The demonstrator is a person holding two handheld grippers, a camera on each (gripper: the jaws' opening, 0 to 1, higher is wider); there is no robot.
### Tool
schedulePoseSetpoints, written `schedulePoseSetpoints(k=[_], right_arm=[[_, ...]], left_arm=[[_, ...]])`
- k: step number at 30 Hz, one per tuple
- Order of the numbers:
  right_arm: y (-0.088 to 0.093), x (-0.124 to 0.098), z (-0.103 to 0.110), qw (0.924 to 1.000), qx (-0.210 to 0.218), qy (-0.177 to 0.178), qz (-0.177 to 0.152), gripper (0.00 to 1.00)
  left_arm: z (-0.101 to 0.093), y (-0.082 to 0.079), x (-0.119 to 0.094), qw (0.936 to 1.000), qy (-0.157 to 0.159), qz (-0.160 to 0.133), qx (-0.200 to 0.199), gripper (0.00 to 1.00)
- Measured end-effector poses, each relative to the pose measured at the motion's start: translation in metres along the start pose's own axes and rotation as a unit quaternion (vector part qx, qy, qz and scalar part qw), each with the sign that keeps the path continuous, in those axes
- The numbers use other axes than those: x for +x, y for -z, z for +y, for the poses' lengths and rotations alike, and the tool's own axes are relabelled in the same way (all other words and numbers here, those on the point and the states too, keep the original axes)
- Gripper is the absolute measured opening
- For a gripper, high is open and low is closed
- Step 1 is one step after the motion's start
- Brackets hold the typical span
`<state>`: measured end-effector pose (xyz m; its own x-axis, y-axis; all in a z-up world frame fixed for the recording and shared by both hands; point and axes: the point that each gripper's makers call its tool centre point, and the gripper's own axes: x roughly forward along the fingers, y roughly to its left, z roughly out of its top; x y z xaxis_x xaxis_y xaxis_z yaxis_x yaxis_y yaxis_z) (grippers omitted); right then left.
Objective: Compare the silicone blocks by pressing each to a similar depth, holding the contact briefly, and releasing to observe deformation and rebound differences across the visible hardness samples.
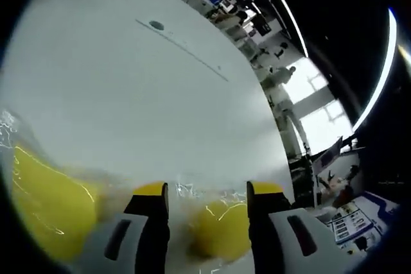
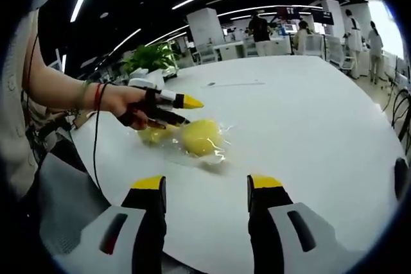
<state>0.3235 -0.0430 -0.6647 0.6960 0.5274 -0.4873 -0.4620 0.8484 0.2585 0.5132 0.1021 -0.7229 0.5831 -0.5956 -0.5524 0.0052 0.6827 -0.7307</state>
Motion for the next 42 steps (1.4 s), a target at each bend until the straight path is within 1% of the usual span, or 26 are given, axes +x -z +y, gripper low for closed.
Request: schedulePoseSetpoints(k=[2, 5, 8, 10, 12, 13, 14, 16, 17, 18, 20, 23, 25, 26, 27, 28, 30, 31, 33, 36, 37, 38, 39, 40, 42], right_arm=[[0.001, 0.000, 0.000, 1.0000, 0.000, 0.000, 0.002, 0.46], [0.002, 0.000, -0.001, 1.0000, 0.002, 0.001, 0.004, 0.45], [0.004, 0.000, -0.004, 1.0000, 0.002, 0.004, 0.009, 0.45], [0.004, -0.001, -0.006, 0.9999, 0.000, 0.005, 0.009, 0.44], [0.004, -0.001, -0.008, 0.9999, 0.002, 0.008, 0.010, 0.44], [0.005, -0.001, -0.009, 0.9999, 0.001, 0.009, 0.011, 0.43], [0.005, -0.001, -0.010, 0.9999, 0.000, 0.010, 0.012, 0.43], [0.006, 0.000, -0.011, 0.9999, 0.001, 0.011, 0.013, 0.43], [0.006, 0.000, -0.012, 0.9998, 0.000, 0.011, 0.015, 0.42], [0.007, 0.001, -0.012, 0.9998, -0.002, 0.012, 0.017, 0.42], [0.006, 0.002, -0.012, 0.9998, -0.003, 0.011, 0.017, 0.42], [0.006, 0.003, -0.011, 0.9998, -0.004, 0.009, 0.018, 0.42], [0.005, 0.004, -0.011, 0.9998, -0.006, 0.009, 0.018, 0.42], [0.004, 0.004, -0.011, 0.9998, -0.006, 0.009, 0.017, 0.42], [0.003, 0.004, -0.012, 0.9998, -0.007, 0.009, 0.016, 0.42], [0.002, 0.004, -0.012, 0.9998, -0.008, 0.010, 0.016, 0.42], [0.000, 0.003, -0.012, 0.9998, -0.009, 0.010, 0.014, 0.41], [-0.001, 0.002, -0.013, 0.9998, -0.009, 0.011, 0.013, 0.41], [-0.001, 0.002, -0.014, 0.9998, -0.010, 0.011, 0.012, 0.42], [-0.002, 0.001, -0.013, 0.9998, -0.013, 0.012, 0.014, 0.41], [-0.002, 0.001, -0.013, 0.9998, -0.012, 0.011, 0.012, 0.41], [-0.003, 0.001, -0.012, 0.9998, -0.012, 0.011, 0.012, 0.41], [-0.003, 0.001, -0.012, 0.9998, -0.012, 0.010, 0.012, 0.41], [-0.003, 0.001, -0.012, 0.9998, -0.014, 0.010, 0.013, 0.41], [-0.002, 0.001, -0.011, 0.9997, -0.016, 0.009, 0.015, 0.41]], left_arm=[[0.000, 0.000, 0.003, 1.0000, 0.001, -0.004, -0.008, 0.43], [0.000, 0.002, 0.009, 0.9997, 0.011, -0.005, -0.021, 0.37], [0.004, 0.003, 0.010, 0.9994, 0.011, -0.010, -0.031, 0.29], [0.007, 0.009, 0.011, 0.9990, 0.016, -0.001, -0.042, 0.21], [0.013, 0.012, 0.011, 0.9991, 0.014, 0.001, -0.039, 0.12], [0.015, 0.013, 0.010, 0.9990, 0.018, -0.004, -0.041, 0.11], [0.015, 0.012, 0.010, 0.9982, 0.023, -0.010, -0.054, 0.10], [0.013, 0.011, 0.011, 0.9985, 0.024, -0.009, -0.048, 0.08], [0.012, 0.009, 0.011, 0.9990, 0.028, -0.010, -0.033, 0.05], [0.011, 0.009, 0.011, 0.9990, 0.031, -0.013, -0.031, 0.01], [0.011, 0.009, 0.013, 0.9988, 0.032, -0.010, -0.035, 0.00], [0.010, 0.008, 0.014, 0.9991, 0.030, -0.009, -0.027, 0.00], [0.005, 0.008, 0.016, 0.9988, 0.043, -0.012, -0.019, 0.00], [0.006, 0.008, 0.015, 0.9990, 0.034, -0.010, -0.027, 0.00], [0.004, 0.007, 0.014, 0.9986, 0.037, -0.013, -0.037, 0.00], [0.000, 0.006, 0.014, 0.9972, 0.046, -0.017, -0.057, 0.00], [0.003, 0.007, 0.013, 0.9958, 0.045, -0.014, -0.079, 0.00], [0.004, 0.007, 0.013, 0.9962, 0.047, -0.014, -0.072, 0.00], [0.007, 0.007, 0.011, 0.9973, 0.040, -0.015, -0.060, 0.00], [0.003, 0.007, 0.009, 0.9976, 0.045, -0.019, -0.049, 0.00], [0.002, 0.007, 0.007, 0.9982, 0.039, -0.017, -0.041, 0.00], [0.002, 0.006, 0.006, 0.9988, 0.038, -0.023, -0.020, 0.00], [-0.004, 0.005, 0.005, 0.9982, 0.051, -0.026, -0.019, 0.00], [-0.005, 0.005, 0.003, 0.9981, 0.052, -0.026, -0.022, 0.00], [-0.012, 0.003, 0.000, 0.9976, 0.062, -0.029, -0.013, 0.00]])
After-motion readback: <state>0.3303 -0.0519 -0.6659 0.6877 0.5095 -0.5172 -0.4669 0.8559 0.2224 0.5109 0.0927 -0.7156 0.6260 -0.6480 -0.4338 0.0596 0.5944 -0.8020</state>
